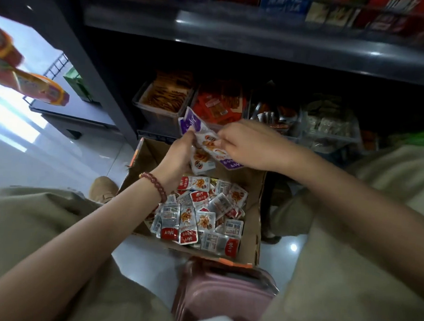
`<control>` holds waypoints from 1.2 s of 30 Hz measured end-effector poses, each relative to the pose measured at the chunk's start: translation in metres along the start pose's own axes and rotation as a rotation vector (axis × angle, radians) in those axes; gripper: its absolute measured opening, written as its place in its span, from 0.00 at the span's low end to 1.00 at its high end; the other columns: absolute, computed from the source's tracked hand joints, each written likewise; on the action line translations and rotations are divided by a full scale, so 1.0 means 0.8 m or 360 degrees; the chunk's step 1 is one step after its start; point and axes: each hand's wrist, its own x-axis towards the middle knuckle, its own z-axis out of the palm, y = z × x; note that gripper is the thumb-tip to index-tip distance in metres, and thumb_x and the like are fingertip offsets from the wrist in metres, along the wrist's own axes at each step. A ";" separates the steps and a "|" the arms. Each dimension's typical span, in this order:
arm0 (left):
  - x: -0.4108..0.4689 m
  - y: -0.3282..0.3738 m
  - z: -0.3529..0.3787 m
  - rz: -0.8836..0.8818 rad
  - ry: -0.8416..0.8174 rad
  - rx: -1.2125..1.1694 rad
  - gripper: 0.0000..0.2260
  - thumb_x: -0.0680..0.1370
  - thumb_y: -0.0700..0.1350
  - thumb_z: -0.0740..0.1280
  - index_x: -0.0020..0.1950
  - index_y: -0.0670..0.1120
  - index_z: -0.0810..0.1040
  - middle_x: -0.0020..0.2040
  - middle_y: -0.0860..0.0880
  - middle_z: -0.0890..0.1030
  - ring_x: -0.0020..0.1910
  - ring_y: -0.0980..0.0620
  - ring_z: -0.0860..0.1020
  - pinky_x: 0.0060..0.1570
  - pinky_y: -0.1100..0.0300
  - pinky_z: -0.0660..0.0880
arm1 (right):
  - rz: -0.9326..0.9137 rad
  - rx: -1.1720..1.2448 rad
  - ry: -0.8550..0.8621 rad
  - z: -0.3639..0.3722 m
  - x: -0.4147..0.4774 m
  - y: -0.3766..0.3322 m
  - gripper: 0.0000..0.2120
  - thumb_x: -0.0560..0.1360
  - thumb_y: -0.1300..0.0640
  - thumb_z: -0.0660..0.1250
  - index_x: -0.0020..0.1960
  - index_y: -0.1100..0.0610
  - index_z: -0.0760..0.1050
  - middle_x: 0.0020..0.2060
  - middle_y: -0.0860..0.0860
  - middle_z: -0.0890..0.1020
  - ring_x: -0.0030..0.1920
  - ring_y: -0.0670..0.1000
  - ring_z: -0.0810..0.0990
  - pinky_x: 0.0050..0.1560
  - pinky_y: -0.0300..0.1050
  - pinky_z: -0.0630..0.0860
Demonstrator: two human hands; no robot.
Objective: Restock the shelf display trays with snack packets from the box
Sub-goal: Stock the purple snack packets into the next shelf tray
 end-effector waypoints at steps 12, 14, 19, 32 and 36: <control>-0.009 0.035 -0.005 -0.0007 -0.0087 -0.0395 0.18 0.83 0.51 0.52 0.47 0.42 0.76 0.37 0.46 0.82 0.36 0.50 0.80 0.38 0.60 0.78 | -0.0356 0.0117 -0.0076 -0.003 -0.001 -0.014 0.12 0.81 0.53 0.56 0.48 0.57 0.75 0.47 0.51 0.78 0.42 0.53 0.78 0.42 0.50 0.74; -0.008 0.030 -0.014 -0.0072 -0.0196 -0.0384 0.15 0.82 0.49 0.54 0.51 0.39 0.74 0.40 0.44 0.81 0.38 0.48 0.79 0.36 0.60 0.78 | -0.0289 0.0680 -0.0272 -0.010 -0.005 -0.004 0.12 0.81 0.55 0.57 0.49 0.60 0.76 0.47 0.55 0.81 0.43 0.53 0.81 0.44 0.49 0.77; -0.009 0.019 -0.024 0.0118 -0.0194 -0.0132 0.06 0.81 0.42 0.59 0.52 0.46 0.75 0.47 0.49 0.83 0.48 0.47 0.81 0.46 0.51 0.77 | 0.0228 0.1454 0.0162 -0.012 -0.010 0.025 0.09 0.82 0.56 0.56 0.48 0.52 0.74 0.40 0.50 0.82 0.30 0.42 0.80 0.25 0.36 0.74; -0.014 0.015 -0.015 0.0379 -0.0050 0.0195 0.12 0.77 0.43 0.66 0.60 0.44 0.76 0.55 0.50 0.82 0.54 0.52 0.80 0.57 0.54 0.76 | 0.0513 0.1877 0.0225 0.026 -0.005 0.035 0.07 0.81 0.55 0.59 0.47 0.53 0.75 0.29 0.48 0.80 0.24 0.43 0.72 0.22 0.32 0.63; -0.014 0.019 -0.009 0.0516 -0.0113 0.0251 0.18 0.75 0.43 0.69 0.63 0.50 0.69 0.58 0.53 0.79 0.55 0.57 0.79 0.54 0.61 0.77 | 0.0565 0.1889 0.0344 0.021 -0.007 0.032 0.08 0.81 0.55 0.58 0.49 0.54 0.75 0.26 0.47 0.78 0.21 0.42 0.69 0.22 0.31 0.63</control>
